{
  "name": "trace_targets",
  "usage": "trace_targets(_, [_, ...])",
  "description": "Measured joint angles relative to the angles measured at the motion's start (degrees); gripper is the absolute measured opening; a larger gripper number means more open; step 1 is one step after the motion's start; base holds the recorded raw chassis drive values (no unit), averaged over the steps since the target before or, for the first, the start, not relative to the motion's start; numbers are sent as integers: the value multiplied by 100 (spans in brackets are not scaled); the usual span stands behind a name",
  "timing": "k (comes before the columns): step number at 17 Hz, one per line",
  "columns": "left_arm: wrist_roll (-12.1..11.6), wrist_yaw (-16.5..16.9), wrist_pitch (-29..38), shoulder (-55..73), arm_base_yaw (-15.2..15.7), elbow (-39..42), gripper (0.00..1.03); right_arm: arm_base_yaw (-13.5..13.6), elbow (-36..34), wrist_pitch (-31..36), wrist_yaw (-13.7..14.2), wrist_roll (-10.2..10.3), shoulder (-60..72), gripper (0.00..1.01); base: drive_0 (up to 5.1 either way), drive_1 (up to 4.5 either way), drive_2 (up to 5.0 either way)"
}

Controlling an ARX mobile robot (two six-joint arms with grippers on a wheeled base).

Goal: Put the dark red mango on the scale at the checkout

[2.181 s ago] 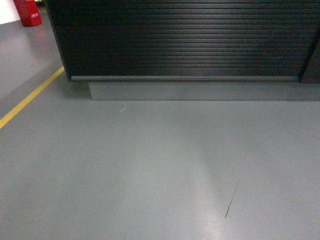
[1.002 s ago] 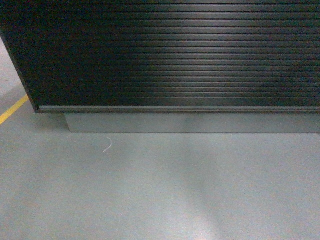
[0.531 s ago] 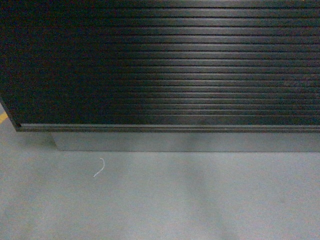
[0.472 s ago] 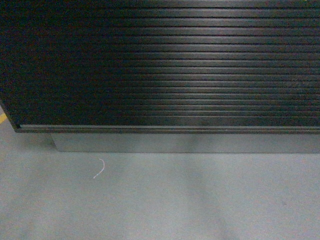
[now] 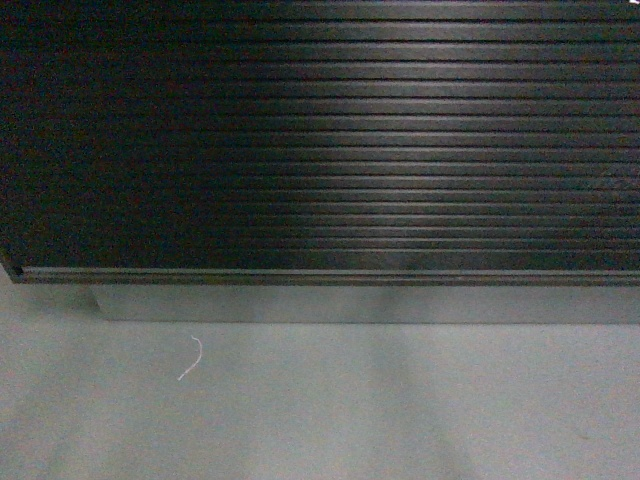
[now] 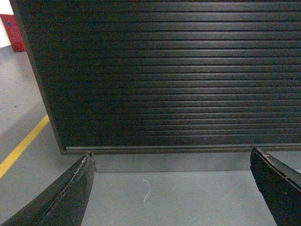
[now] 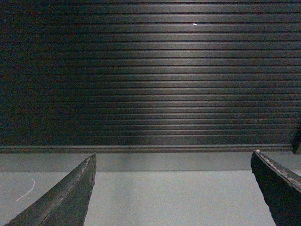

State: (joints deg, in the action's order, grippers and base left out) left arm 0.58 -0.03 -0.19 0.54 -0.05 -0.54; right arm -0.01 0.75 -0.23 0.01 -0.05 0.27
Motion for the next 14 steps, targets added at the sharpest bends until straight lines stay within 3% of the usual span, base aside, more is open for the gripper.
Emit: trace_targets(14, [0,0,0,0,0,0,98,0,0,0,0,0,0,98,-5,156,-166])
